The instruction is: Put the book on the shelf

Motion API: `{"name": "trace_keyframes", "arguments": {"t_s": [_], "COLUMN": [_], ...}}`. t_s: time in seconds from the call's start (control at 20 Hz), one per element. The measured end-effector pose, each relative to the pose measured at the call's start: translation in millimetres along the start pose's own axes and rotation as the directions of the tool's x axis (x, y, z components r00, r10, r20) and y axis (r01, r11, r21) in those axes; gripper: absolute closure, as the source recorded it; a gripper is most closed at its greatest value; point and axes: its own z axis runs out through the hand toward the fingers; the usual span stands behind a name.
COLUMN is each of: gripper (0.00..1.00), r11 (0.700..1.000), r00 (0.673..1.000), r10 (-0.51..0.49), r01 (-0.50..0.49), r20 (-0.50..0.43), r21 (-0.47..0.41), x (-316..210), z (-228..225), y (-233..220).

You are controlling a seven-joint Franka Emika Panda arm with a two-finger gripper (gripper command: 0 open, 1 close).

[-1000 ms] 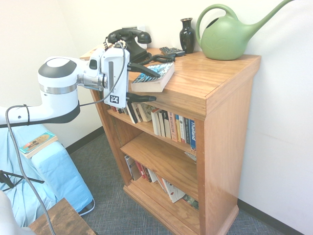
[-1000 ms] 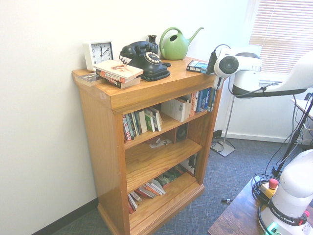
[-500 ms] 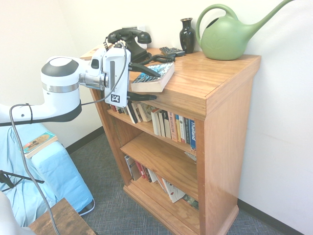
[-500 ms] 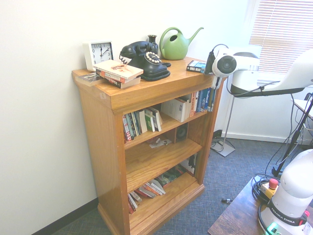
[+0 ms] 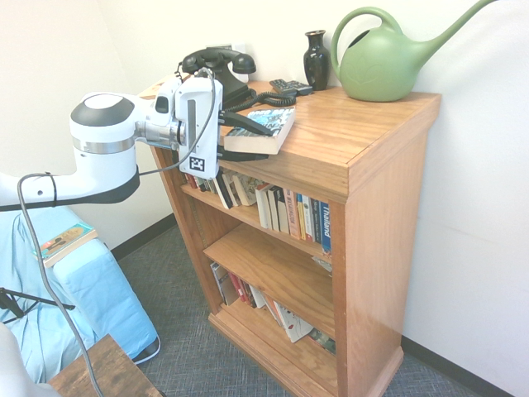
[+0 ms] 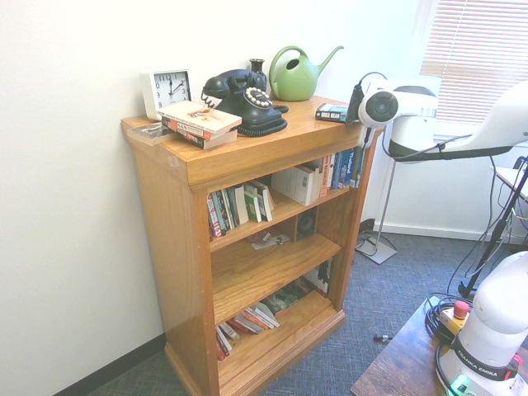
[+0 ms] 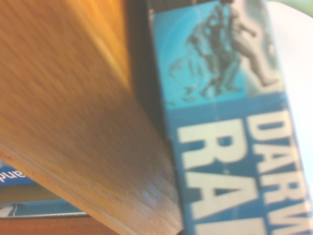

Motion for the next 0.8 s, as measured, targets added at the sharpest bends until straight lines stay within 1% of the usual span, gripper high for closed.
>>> {"name": "trace_keyframes", "arguments": {"t_s": [0.6, 0.7, 0.8], "gripper": [1.00, 1.00, 1.00], "r11": [1.000, 0.999, 0.992], "r00": [1.000, 0.998, 0.990], "r10": [0.012, 0.051, 0.123], "r01": [-0.012, -0.051, -0.124], "r20": [0.004, 0.030, 0.072], "r21": [-0.009, -0.005, 0.006], "x": [2, 5, 12], "z": [0, 0, -8], "y": [3, 9, 21]}}
